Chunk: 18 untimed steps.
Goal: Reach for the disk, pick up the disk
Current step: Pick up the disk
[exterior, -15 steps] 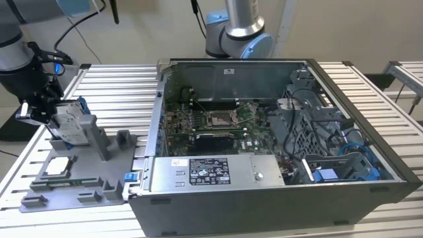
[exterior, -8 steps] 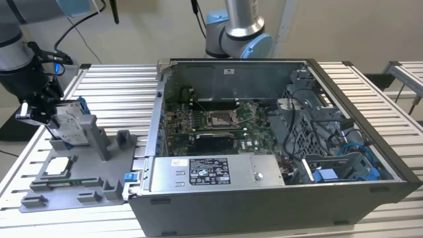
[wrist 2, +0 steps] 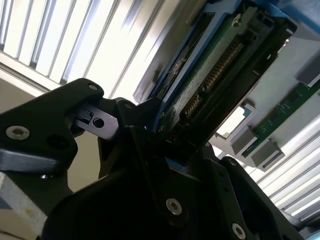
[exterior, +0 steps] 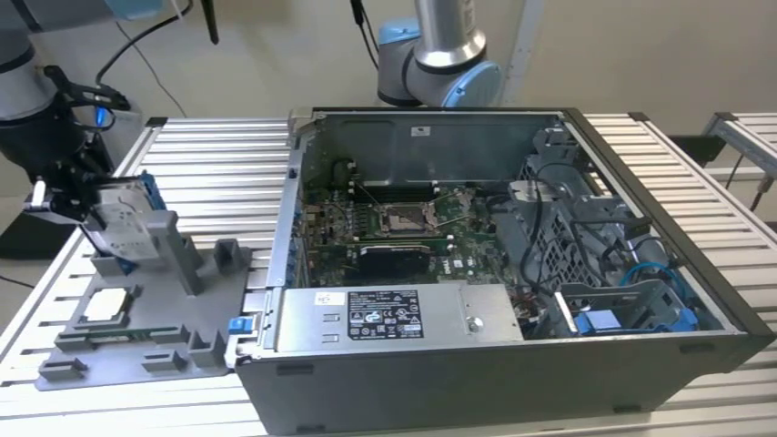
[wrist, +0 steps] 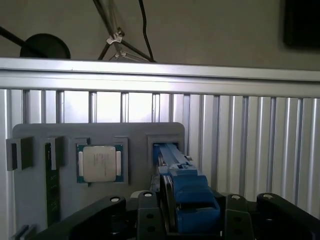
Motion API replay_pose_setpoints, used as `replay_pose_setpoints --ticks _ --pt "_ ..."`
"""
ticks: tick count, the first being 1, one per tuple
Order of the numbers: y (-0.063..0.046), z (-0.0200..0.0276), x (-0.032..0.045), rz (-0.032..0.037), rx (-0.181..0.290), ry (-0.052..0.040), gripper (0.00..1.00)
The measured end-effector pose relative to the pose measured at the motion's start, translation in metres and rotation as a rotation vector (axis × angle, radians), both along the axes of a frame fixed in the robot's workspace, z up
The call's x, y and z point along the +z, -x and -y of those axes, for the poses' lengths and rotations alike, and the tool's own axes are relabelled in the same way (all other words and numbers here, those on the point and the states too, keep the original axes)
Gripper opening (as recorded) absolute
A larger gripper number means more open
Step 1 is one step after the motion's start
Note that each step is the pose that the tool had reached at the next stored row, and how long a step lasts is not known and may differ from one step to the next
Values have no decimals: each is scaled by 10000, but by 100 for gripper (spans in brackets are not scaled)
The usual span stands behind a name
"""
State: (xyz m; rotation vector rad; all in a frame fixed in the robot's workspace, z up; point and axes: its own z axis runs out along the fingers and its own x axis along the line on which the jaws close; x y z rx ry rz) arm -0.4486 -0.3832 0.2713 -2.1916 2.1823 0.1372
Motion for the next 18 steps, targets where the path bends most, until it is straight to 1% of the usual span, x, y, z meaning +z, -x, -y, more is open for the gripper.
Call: replay_pose_setpoints --ticks 6,11,18 --pt "0 0 144 -1 0 2 100" --pt "0 0 243 0 0 1 100" --pt "0 0 403 -1 1 2 100"
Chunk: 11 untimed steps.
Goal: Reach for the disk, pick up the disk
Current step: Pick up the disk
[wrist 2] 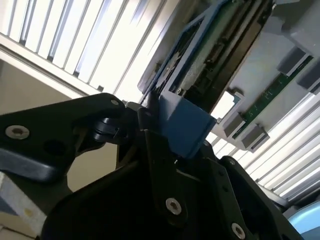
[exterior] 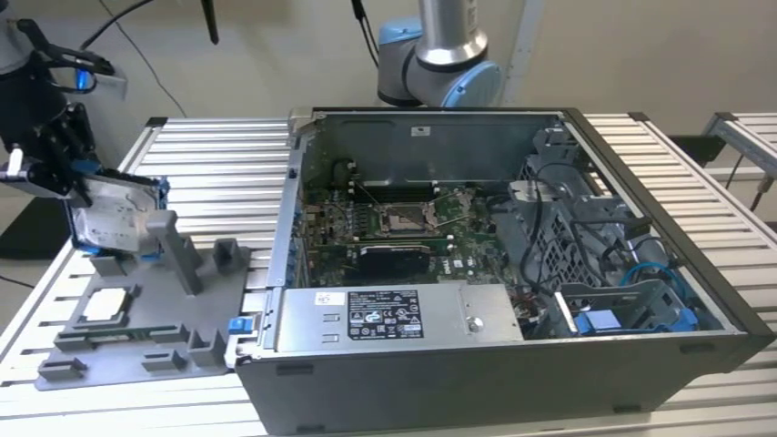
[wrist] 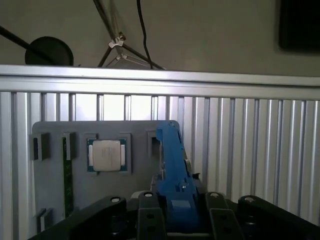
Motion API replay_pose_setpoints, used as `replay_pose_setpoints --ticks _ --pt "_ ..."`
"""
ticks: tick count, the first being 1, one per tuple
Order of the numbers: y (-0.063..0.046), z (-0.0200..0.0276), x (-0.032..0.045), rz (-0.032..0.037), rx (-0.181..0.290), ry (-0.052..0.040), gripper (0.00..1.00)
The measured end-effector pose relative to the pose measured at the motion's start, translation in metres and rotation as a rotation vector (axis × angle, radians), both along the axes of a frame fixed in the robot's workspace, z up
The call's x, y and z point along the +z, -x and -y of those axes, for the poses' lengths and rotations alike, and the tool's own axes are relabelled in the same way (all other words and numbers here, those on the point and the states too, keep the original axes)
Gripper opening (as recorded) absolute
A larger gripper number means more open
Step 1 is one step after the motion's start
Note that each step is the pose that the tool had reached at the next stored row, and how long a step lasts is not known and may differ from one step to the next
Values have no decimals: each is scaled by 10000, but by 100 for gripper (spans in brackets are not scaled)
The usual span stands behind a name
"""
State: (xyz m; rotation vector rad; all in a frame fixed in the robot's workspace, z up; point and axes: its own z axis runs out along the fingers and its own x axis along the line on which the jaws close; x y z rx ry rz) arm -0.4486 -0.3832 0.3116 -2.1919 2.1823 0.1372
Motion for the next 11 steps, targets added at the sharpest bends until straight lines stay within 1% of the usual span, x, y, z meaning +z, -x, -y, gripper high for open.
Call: replay_pose_setpoints --ticks 2,3,11 --pt "0 -1 47 2 -1 -3 100" --pt "0 0 68 2 -1 0 0" --pt "0 0 240 1 -1 0 0"
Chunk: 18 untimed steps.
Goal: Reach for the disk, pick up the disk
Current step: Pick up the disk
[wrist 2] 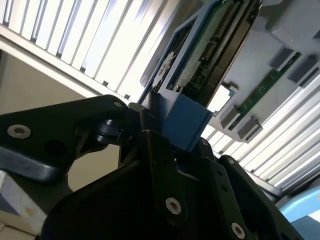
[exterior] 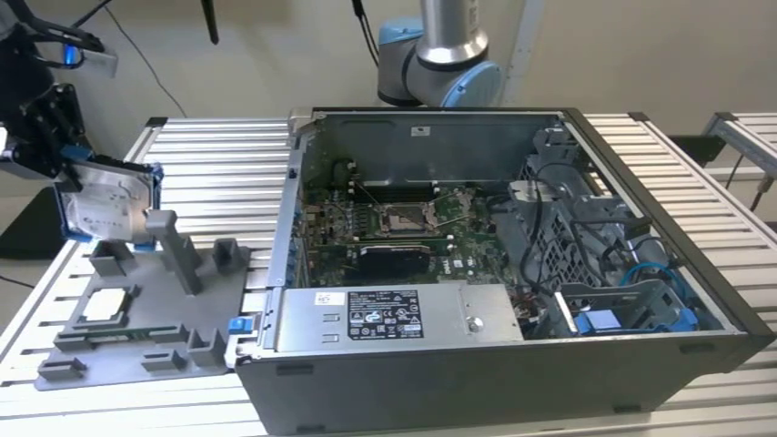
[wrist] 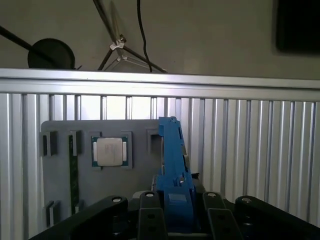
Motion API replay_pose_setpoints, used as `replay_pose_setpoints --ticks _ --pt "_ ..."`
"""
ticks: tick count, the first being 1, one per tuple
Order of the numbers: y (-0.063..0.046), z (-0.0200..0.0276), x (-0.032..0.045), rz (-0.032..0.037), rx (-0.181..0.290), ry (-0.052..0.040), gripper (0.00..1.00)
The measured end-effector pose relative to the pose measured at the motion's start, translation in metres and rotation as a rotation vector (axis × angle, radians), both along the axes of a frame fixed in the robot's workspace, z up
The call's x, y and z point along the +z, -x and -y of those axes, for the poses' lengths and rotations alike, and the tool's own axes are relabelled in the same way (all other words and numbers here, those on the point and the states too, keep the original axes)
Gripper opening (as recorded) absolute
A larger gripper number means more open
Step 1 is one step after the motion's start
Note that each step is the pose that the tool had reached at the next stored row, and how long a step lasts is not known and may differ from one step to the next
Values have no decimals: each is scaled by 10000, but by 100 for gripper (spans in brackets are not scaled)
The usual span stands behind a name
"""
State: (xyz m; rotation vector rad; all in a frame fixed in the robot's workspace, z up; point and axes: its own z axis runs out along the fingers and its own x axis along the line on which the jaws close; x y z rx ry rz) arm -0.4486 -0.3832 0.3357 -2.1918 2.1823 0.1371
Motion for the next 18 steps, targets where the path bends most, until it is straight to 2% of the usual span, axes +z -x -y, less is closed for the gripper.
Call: replay_pose_setpoints --ticks 9,12,15,18 --pt "1 0 164 0 21 0 0" --pt "19 0 269 10 50 0 0" --pt "43 1 405 13 79 0 0" --pt "56 1 506 54 87 0 0"
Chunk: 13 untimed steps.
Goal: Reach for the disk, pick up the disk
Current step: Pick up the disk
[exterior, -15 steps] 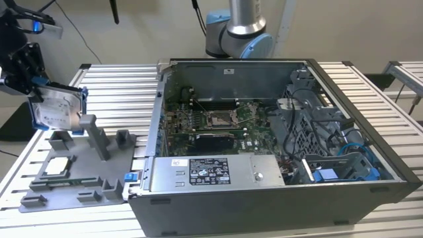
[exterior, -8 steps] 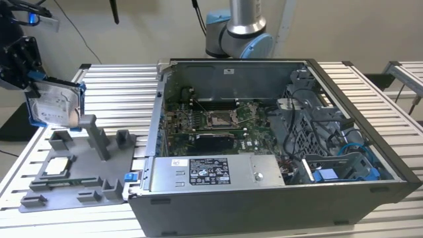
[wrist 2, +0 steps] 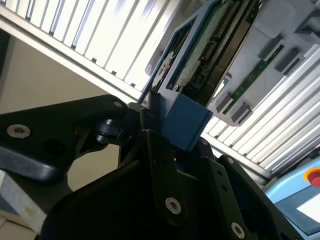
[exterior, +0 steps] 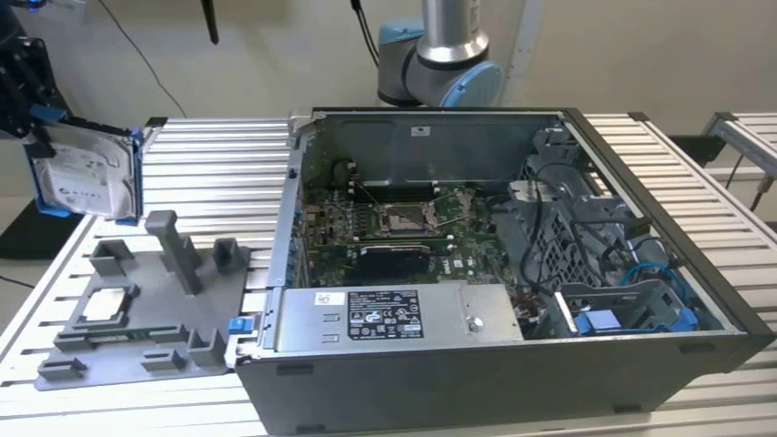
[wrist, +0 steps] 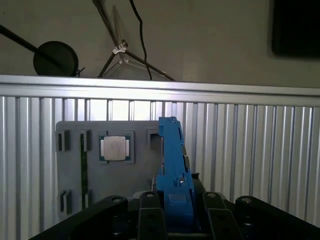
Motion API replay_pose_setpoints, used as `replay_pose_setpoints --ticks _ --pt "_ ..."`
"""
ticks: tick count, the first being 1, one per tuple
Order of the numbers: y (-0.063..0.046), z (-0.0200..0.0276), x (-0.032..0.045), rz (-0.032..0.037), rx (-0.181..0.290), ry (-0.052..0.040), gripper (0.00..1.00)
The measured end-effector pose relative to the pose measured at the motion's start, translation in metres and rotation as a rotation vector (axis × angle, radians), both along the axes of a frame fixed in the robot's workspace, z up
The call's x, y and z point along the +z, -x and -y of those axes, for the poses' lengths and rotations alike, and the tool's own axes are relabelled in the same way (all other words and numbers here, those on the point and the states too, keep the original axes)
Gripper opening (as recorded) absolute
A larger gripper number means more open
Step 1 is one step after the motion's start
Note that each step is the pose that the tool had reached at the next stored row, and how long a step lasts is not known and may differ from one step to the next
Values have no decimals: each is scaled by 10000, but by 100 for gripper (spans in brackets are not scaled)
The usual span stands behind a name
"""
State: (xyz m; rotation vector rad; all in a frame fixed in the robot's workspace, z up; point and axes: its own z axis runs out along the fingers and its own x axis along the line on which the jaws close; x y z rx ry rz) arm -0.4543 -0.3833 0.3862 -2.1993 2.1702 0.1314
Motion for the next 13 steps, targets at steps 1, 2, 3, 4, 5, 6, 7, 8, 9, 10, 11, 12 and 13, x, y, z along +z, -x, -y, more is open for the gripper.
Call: replay_pose_setpoints --ticks 1,2,3,4,5,6,7,8,9,10,11,12,13 --pt "2 0 37 15 0 0 0" --pt "4 -1 77 28 -1 -1 0" --pt "6 0 122 34 -1 0 0" --pt "8 0 167 45 -1 0 0" --pt "11 -1 203 57 -2 0 0" --pt "13 -1 239 70 -2 -1 0" --pt "14 0 273 79 -1 -1 0" --pt "14 0 298 81 0 2 0" --pt "14 0 325 81 0 7 0" --pt "14 0 364 79 -1 7 0" --pt "14 -1 408 82 -1 7 0" --pt "15 0 451 87 -1 9 0" --pt "16 0 487 101 0 7 0"
